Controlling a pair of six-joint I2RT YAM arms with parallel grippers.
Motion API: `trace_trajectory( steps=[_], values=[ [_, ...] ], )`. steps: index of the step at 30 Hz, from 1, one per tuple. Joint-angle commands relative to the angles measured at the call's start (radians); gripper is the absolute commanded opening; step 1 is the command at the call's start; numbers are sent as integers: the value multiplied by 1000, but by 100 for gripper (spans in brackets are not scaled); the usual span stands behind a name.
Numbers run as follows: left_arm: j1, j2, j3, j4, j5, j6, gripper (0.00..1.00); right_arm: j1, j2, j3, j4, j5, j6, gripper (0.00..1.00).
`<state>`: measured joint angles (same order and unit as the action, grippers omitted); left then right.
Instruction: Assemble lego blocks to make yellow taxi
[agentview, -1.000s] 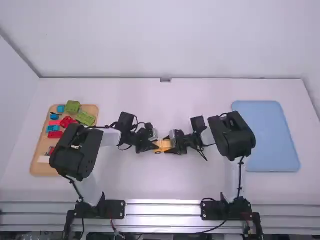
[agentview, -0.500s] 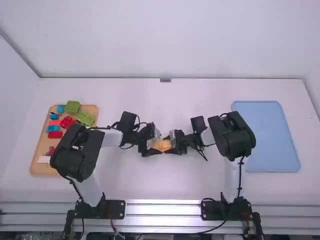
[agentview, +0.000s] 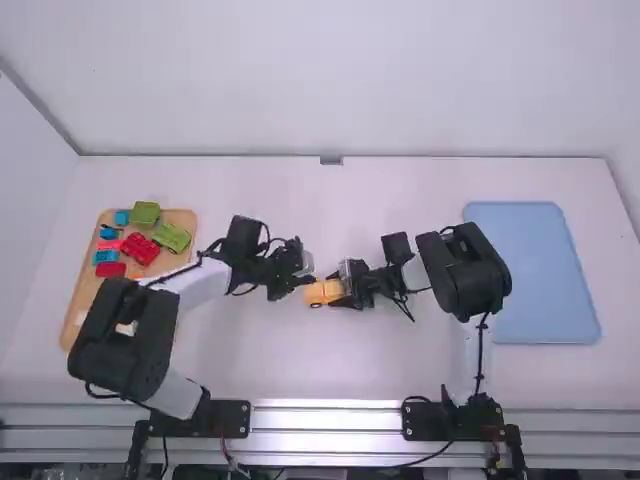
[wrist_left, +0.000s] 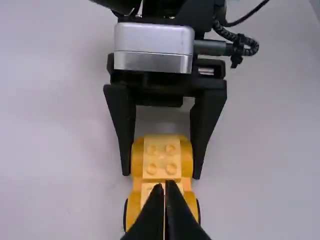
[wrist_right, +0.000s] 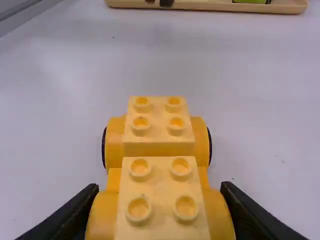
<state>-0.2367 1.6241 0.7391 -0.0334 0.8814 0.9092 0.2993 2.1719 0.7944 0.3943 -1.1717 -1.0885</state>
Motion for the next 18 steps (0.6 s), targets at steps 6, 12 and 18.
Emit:
trace_trajectory(
  steps=[6,12,18],
  values=[
    [-12,183,-9,98,0,-83,2,3,13,-3,-10,42,6,58],
    [-24,261,-9,105,56,-83,2,3,13,-3,-9,42,6,58],
    [-62,287,-9,123,40,-82,2,3,13,-3,-6,42,6,58]
  ],
)
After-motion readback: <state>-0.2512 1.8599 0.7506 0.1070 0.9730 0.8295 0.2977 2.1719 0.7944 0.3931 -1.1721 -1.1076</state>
